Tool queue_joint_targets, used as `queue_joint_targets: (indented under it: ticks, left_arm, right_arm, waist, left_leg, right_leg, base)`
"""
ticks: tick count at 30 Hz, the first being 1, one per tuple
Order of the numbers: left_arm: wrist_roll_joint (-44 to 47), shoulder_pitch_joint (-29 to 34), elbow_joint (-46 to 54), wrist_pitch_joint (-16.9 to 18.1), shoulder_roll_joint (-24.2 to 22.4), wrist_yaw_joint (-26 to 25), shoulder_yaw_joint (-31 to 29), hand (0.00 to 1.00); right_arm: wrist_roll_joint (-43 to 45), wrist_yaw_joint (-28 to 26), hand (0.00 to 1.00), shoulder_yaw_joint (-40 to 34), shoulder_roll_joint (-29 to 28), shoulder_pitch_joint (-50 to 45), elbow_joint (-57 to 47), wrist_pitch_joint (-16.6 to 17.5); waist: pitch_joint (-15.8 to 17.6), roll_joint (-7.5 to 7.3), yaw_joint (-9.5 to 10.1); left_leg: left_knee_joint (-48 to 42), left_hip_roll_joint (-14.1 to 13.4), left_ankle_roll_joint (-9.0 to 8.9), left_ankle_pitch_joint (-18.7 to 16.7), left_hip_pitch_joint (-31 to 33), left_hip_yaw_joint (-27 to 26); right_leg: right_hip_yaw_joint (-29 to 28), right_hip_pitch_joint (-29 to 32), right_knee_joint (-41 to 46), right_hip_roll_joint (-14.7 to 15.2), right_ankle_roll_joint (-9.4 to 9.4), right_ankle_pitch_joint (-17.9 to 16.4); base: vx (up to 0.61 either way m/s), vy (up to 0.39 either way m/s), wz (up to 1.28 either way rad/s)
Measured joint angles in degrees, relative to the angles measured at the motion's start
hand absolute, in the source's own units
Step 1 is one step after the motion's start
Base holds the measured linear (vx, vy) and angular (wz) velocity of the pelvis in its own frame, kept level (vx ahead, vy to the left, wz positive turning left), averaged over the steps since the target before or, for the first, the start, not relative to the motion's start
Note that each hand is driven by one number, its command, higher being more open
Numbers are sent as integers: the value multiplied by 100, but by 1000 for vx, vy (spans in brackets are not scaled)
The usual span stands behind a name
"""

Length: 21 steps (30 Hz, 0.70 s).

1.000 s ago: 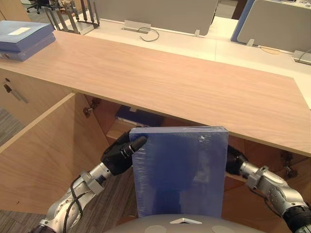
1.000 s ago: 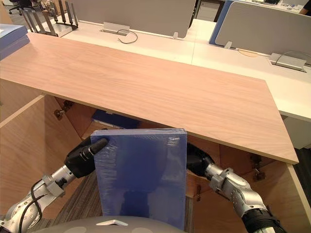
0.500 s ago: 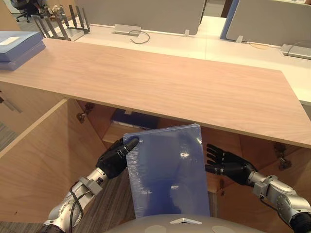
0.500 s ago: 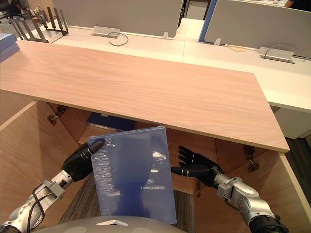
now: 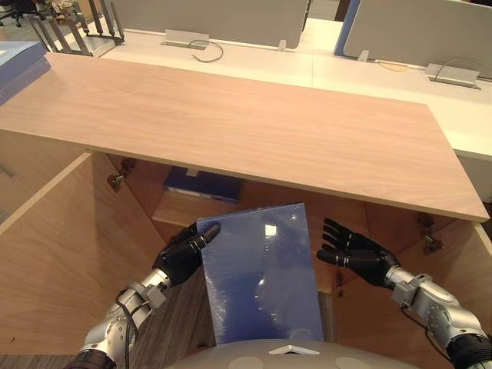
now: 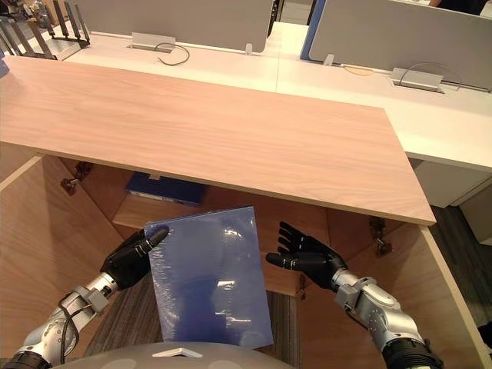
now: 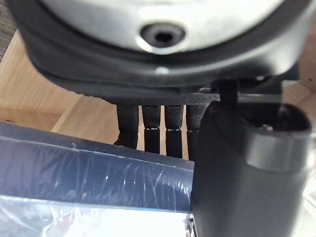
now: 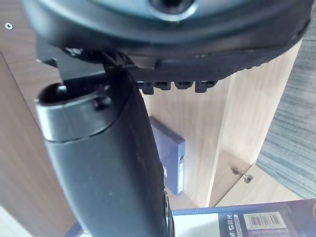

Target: Walk over to the cabinet, pick up the folder, carry it to the office cabinet, place the folder inside the office cabinet, then close the office cabinet door

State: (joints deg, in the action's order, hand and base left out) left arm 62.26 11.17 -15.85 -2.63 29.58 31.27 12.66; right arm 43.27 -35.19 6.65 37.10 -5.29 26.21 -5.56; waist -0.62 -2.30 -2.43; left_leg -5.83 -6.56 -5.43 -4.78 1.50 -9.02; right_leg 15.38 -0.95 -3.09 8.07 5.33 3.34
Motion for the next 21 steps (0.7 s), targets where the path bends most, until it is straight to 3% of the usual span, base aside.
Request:
queue_joint_targets:
  ticks: [7, 15, 21]
  left_arm:
    - [-132, -85, -182, 1, -204, -12, -41, 0]
    - [-226, -335, -182, 15, -282, -110, 131, 0]
    - [-218, -482, -182, 32, -279, -158, 137, 0]
  right_arm:
    - [189, -7, 100, 88, -244, 115, -18, -124]
    - [374, 101, 100, 690, -1146, 322, -196, -85]
    - [440, 194, 100, 775, -1260, 492, 12, -101]
  waist:
    - [5, -1, 3]
    - [29, -9, 77]
    - [40, -18, 95]
  left_leg:
    - [137, 3, -6, 110, 24, 9]
    - [171, 21, -7, 111, 31, 37]
    - [164, 67, 21, 142, 107, 160]
  right_leg:
    - [1, 92, -6, -14, 7, 26]
    - [26, 94, -15, -2, 9, 28]
    - [169, 80, -15, 40, 13, 31]
  base:
    - [-13, -18, 0]
    - [3, 2, 1]
    - [-2, 8, 12]
